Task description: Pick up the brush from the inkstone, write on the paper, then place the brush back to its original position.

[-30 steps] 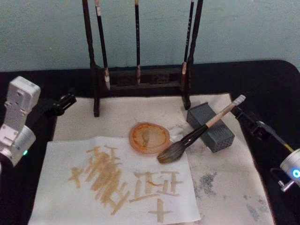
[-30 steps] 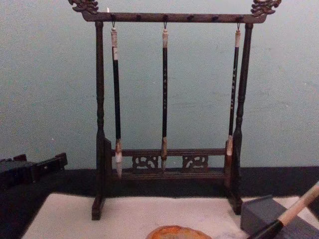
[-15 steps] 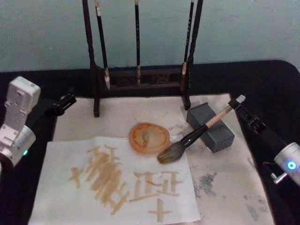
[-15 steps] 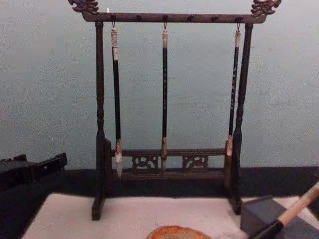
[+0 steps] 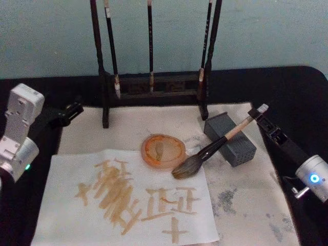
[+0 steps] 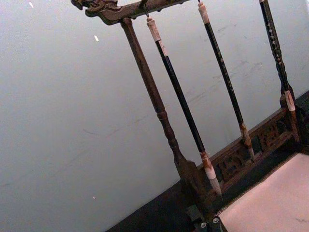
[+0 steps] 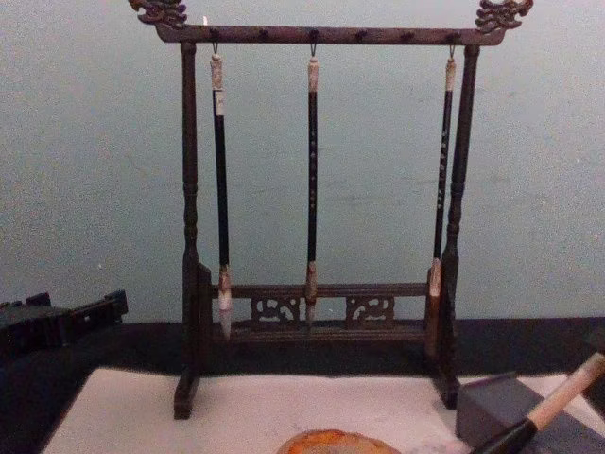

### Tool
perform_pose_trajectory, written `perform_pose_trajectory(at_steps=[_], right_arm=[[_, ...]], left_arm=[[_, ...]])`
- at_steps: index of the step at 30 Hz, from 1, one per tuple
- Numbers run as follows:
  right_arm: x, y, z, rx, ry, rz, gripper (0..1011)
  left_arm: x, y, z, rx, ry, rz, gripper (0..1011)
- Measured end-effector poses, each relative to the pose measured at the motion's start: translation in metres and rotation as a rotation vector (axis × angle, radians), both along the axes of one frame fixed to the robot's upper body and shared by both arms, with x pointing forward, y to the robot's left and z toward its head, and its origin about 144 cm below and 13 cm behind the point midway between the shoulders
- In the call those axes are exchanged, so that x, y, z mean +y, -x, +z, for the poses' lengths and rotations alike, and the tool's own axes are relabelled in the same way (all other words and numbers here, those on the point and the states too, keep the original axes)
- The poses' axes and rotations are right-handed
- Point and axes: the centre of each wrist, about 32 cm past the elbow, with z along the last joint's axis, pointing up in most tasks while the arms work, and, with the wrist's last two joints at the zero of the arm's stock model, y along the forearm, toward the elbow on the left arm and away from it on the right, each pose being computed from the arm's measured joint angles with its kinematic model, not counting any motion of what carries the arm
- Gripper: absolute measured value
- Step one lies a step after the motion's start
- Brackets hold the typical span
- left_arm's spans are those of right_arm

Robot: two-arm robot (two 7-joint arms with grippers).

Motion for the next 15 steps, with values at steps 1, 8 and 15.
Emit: perform_pose_trajectory(at_steps=[1, 8, 15], right_arm=[[0.0000, -0.0005, -0.0004, 0.001, -0.004, 0.000, 1001], [0.0029, -0.0054, -0.0038, 0.010, -0.032, 0.006, 1001], [0.0076, -0.0093, -0.0058, 0.014, -0.058, 0.025, 1001]], left_arm=[[0.0000, 0.0000, 0.0000, 0.000, 0.000, 0.000, 1002], [0.0000, 0.0000, 0.0000, 0.000, 0.000, 0.000, 1002], [0.0000, 0.0000, 0.0000, 0.000, 0.000, 0.000, 1002]])
